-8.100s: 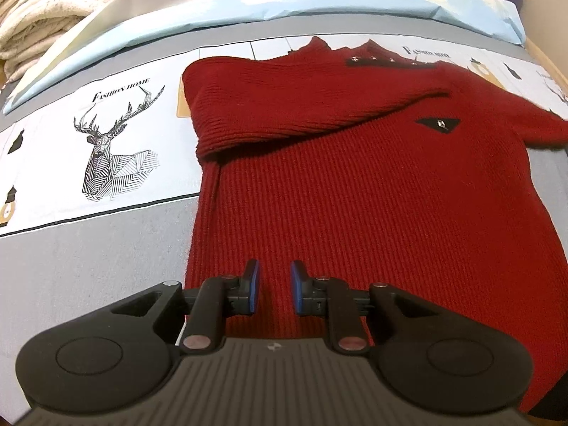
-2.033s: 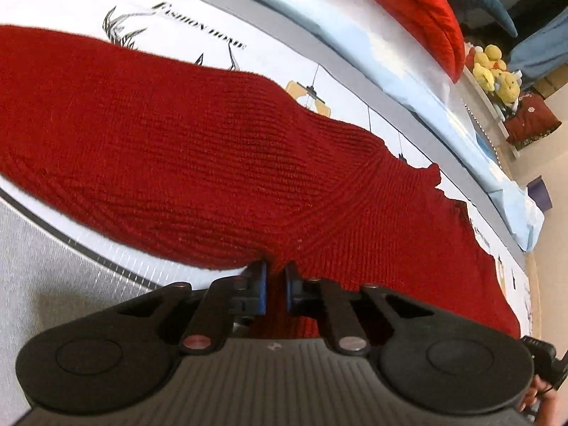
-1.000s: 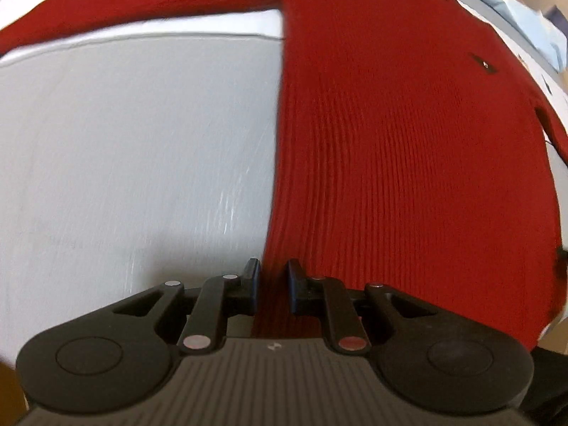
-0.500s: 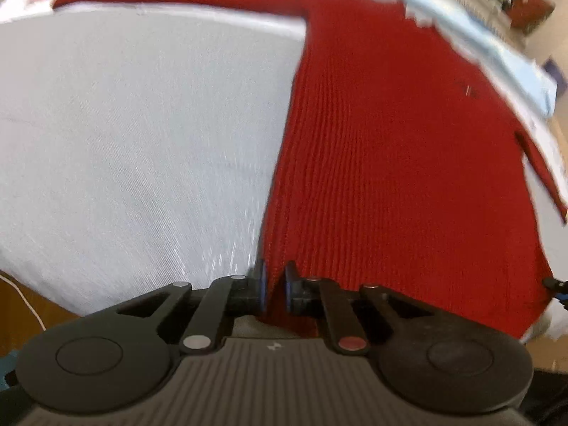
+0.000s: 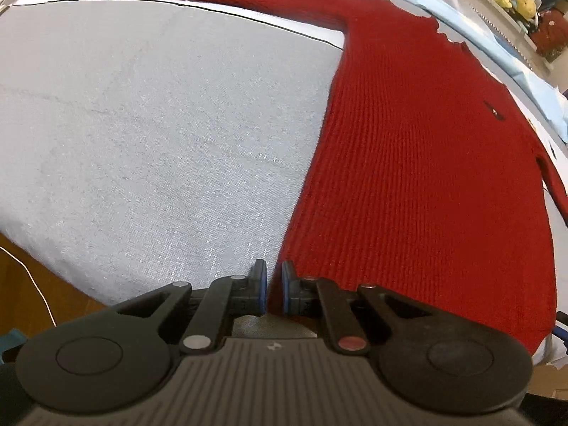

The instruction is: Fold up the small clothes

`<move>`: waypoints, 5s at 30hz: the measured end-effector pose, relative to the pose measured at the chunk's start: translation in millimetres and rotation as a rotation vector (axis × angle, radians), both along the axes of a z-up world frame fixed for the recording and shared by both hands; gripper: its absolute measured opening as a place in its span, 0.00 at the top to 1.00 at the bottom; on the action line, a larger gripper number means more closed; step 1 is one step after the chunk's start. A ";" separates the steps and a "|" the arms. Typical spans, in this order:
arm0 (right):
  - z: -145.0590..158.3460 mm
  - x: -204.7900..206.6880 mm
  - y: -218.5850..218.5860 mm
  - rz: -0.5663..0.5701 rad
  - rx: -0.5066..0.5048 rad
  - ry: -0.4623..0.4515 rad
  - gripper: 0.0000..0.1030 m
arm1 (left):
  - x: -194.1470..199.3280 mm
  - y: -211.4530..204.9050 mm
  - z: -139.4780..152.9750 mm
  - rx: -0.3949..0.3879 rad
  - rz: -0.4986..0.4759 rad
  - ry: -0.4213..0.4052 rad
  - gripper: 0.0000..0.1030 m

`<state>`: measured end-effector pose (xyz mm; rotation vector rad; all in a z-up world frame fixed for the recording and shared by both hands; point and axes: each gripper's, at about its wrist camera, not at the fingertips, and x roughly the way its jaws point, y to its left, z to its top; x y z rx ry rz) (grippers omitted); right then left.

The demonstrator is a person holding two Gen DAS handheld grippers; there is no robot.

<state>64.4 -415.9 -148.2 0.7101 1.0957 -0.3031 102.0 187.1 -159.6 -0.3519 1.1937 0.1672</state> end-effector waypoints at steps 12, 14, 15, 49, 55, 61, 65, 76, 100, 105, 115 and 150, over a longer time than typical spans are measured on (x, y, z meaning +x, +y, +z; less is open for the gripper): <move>-7.3 22.2 17.2 0.076 -0.073 0.013 0.66 | 8.4 4.3 -6.1 -0.035 0.047 0.007 0.87; -6.3 18.6 12.8 0.057 -0.051 0.001 0.66 | 5.3 7.2 -4.7 -0.050 0.057 0.007 0.87; -5.8 15.9 11.1 0.061 -0.048 0.001 0.66 | 5.1 7.6 -4.5 -0.053 0.059 0.007 0.87; 14.4 6.9 20.5 0.104 -0.178 -0.031 0.64 | 6.7 -4.7 -5.1 -0.079 0.007 0.017 0.76; -2.3 20.0 32.4 0.166 -0.200 0.024 0.61 | 7.2 -8.2 -11.5 -0.069 -0.007 0.012 0.76; 5.4 17.2 32.3 0.168 -0.221 -0.017 0.90 | -1.3 -13.3 7.0 0.012 -0.052 -0.013 0.91; 26.1 5.5 22.1 0.107 -0.206 -0.063 0.94 | -8.7 -11.5 23.8 0.015 -0.059 -0.032 0.92; 35.9 10.5 49.3 0.212 -0.397 -0.137 0.82 | -5.5 -33.1 28.3 0.106 -0.153 -0.099 0.85; 35.7 23.6 79.6 0.332 -0.327 -0.185 0.59 | 8.7 -66.4 54.0 0.144 -0.144 -0.264 0.52; 47.3 28.1 84.1 0.298 -0.360 -0.276 0.59 | 15.7 -93.2 81.9 0.218 -0.140 -0.399 0.49; 77.0 48.1 103.1 0.346 -0.405 -0.401 0.59 | 122.0 -110.5 163.2 0.272 -0.232 -0.575 0.49; 80.9 226.7 282.4 0.762 -0.257 -0.438 0.84 | 246.1 129.4 40.3 0.139 0.369 -0.310 0.59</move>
